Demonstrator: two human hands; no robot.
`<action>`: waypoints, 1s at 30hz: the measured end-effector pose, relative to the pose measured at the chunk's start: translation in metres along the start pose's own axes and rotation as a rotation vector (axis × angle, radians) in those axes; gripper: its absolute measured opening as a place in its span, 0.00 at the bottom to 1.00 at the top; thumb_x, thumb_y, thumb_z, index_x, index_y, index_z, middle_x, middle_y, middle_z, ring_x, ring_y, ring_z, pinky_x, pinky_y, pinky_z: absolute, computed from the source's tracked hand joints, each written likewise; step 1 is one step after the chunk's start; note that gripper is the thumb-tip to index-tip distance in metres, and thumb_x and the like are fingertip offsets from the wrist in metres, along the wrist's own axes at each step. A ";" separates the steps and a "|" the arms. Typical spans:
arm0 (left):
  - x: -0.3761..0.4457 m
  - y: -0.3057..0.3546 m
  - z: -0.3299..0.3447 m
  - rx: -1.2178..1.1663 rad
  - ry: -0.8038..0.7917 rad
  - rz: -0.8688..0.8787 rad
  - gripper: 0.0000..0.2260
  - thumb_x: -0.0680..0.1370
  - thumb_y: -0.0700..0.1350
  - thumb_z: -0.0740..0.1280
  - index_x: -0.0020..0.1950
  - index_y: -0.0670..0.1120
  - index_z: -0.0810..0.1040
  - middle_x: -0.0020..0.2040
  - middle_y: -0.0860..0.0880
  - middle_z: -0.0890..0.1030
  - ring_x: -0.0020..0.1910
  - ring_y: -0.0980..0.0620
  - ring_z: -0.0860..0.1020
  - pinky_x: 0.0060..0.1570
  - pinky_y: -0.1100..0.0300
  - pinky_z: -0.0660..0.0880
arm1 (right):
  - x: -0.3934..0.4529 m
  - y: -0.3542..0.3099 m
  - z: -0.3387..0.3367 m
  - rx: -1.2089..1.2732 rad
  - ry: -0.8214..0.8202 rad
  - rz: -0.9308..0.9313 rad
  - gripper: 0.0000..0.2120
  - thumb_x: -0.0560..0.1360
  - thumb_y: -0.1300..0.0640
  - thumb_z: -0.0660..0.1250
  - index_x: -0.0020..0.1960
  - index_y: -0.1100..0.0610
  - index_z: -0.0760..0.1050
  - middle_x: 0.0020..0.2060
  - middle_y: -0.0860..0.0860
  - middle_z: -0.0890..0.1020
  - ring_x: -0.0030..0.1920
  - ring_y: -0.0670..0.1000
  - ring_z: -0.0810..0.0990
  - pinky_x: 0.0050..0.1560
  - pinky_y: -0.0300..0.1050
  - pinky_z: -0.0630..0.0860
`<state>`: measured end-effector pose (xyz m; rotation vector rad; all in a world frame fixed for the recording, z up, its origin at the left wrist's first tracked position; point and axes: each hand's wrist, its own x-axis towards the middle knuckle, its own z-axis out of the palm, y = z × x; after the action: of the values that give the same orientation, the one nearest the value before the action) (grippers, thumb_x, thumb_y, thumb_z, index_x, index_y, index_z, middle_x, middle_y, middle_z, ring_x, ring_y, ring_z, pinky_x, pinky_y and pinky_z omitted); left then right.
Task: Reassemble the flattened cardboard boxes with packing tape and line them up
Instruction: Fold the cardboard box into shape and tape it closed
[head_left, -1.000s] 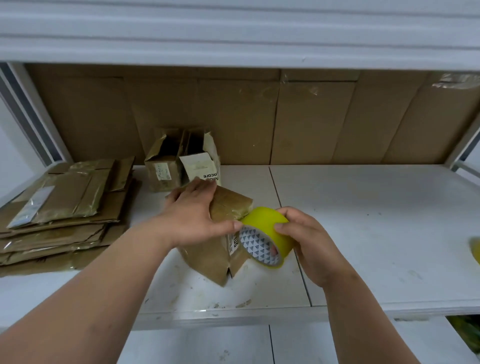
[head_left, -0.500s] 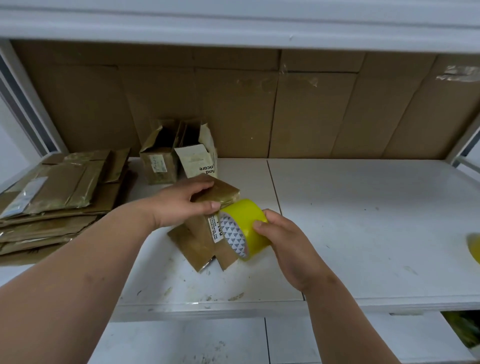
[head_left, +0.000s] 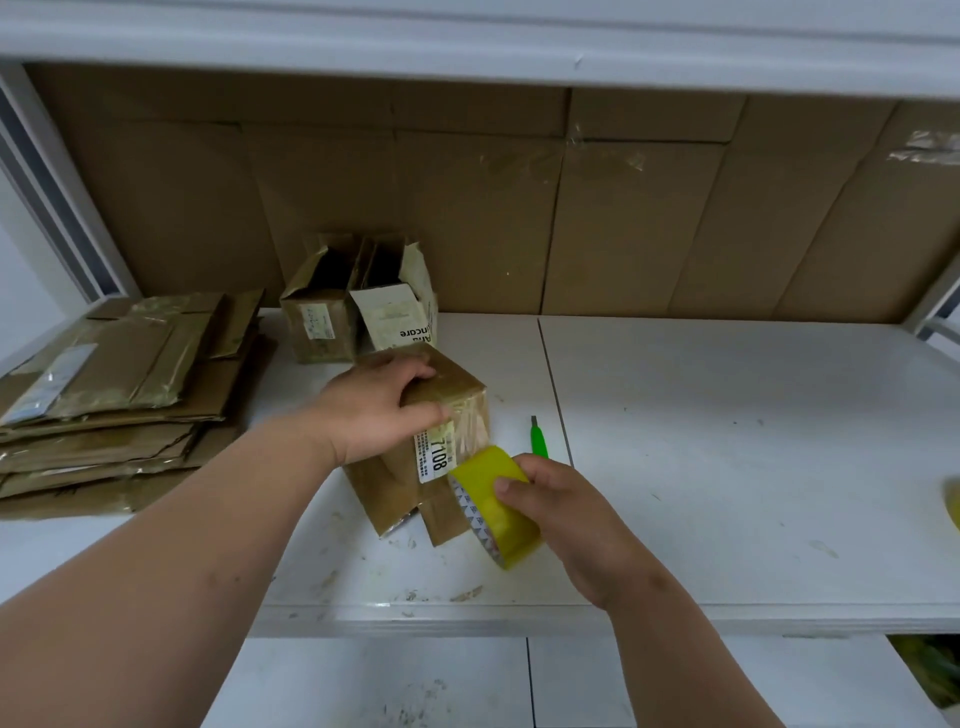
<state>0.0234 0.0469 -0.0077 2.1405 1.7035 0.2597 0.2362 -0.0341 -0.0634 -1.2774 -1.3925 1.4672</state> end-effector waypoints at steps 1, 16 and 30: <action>0.000 0.002 0.004 0.019 0.027 0.001 0.41 0.64 0.74 0.60 0.73 0.57 0.66 0.74 0.53 0.67 0.71 0.50 0.67 0.67 0.54 0.67 | 0.002 0.001 0.001 0.003 -0.008 0.019 0.10 0.79 0.55 0.64 0.53 0.62 0.77 0.44 0.55 0.83 0.38 0.46 0.82 0.40 0.36 0.76; -0.010 0.002 0.038 -0.105 0.429 0.023 0.25 0.75 0.47 0.71 0.70 0.49 0.69 0.68 0.49 0.73 0.65 0.48 0.72 0.58 0.57 0.70 | 0.009 0.009 0.016 -0.038 -0.006 0.035 0.09 0.81 0.51 0.62 0.55 0.51 0.79 0.50 0.54 0.83 0.50 0.52 0.81 0.55 0.48 0.76; -0.041 0.017 0.059 -0.241 0.385 -0.216 0.35 0.77 0.59 0.67 0.79 0.61 0.52 0.62 0.52 0.80 0.57 0.49 0.79 0.56 0.56 0.74 | 0.019 0.005 -0.001 -0.123 -0.098 0.043 0.06 0.77 0.54 0.70 0.50 0.55 0.84 0.46 0.52 0.86 0.49 0.50 0.84 0.58 0.50 0.77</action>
<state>0.0509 -0.0066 -0.0505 1.7967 1.9745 0.8125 0.2338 -0.0168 -0.0718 -1.3338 -1.5490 1.5107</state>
